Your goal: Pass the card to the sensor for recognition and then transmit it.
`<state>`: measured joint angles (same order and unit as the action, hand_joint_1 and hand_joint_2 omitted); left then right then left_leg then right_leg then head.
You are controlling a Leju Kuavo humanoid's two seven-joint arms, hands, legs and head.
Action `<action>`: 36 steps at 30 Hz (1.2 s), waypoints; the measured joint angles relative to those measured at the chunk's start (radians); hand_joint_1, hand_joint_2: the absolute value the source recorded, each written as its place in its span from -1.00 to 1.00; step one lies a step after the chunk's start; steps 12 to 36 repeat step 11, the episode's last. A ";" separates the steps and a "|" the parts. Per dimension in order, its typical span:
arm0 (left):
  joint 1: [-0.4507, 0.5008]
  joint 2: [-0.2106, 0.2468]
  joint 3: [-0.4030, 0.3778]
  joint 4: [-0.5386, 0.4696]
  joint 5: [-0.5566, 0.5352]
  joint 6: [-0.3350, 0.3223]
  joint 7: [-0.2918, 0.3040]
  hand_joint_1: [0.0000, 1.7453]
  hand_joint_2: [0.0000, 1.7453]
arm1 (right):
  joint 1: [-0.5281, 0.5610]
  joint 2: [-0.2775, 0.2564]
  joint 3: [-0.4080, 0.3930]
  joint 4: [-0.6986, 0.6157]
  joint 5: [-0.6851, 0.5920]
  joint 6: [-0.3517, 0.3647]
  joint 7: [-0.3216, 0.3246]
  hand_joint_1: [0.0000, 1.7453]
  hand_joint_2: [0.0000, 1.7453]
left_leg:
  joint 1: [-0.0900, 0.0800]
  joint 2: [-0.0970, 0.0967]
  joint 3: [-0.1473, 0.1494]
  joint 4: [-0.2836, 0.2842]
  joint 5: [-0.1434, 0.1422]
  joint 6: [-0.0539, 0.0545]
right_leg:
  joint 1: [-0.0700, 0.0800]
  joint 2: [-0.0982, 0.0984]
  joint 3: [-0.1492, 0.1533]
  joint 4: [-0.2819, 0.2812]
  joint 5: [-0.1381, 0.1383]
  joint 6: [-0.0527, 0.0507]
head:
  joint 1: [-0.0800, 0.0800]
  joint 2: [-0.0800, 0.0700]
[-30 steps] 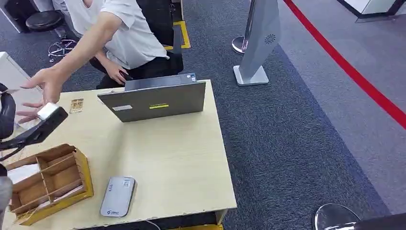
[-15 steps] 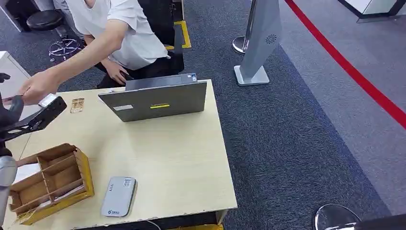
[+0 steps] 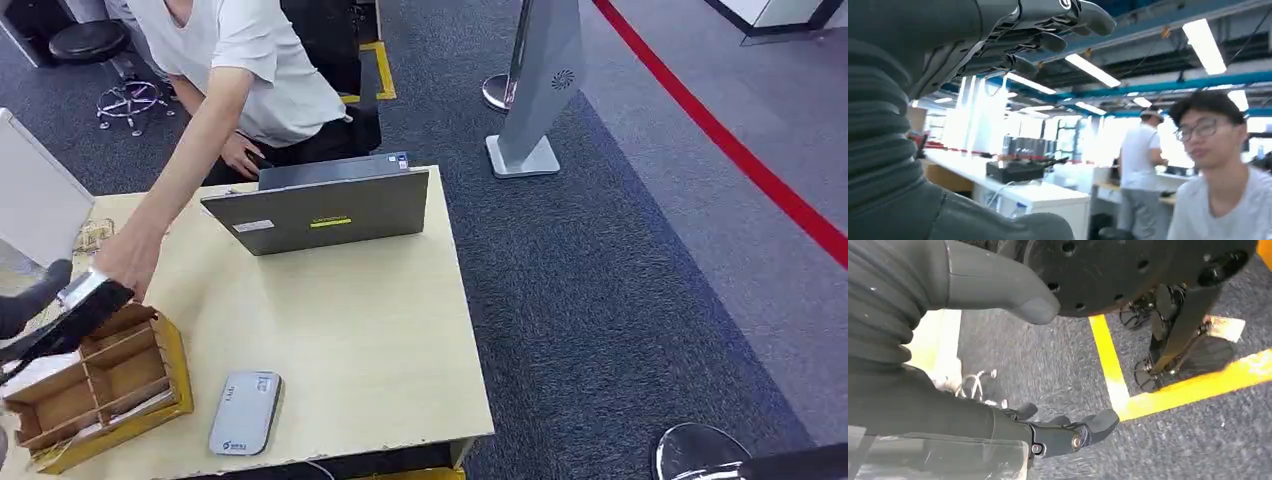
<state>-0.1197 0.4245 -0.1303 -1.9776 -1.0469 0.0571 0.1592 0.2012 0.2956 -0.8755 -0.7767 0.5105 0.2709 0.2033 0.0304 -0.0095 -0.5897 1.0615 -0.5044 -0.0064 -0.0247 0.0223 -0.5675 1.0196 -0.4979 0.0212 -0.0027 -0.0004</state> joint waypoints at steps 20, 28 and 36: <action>0.337 -0.381 0.852 -0.241 0.994 -0.574 -0.329 -1.00 1.00 | 0.057 0.006 0.056 -0.104 -0.209 -0.079 0.116 -1.00 1.00 | 0.000 0.004 0.003 0.000 -0.006 0.001 | 0.000 0.003 0.002 -0.001 -0.005 0.001 | 0.004 0.000; 0.337 -0.381 0.852 -0.241 0.994 -0.574 -0.329 -1.00 1.00 | 0.057 0.006 0.056 -0.104 -0.209 -0.079 0.116 -1.00 1.00 | 0.000 0.004 0.003 0.000 -0.006 0.001 | 0.000 0.003 0.002 -0.001 -0.005 0.001 | 0.004 0.000; 0.337 -0.381 0.852 -0.241 0.994 -0.574 -0.329 -1.00 1.00 | 0.057 0.006 0.056 -0.104 -0.209 -0.079 0.116 -1.00 1.00 | 0.000 0.004 0.003 0.000 -0.006 0.001 | 0.000 0.003 0.002 -0.001 -0.005 0.001 | 0.004 0.000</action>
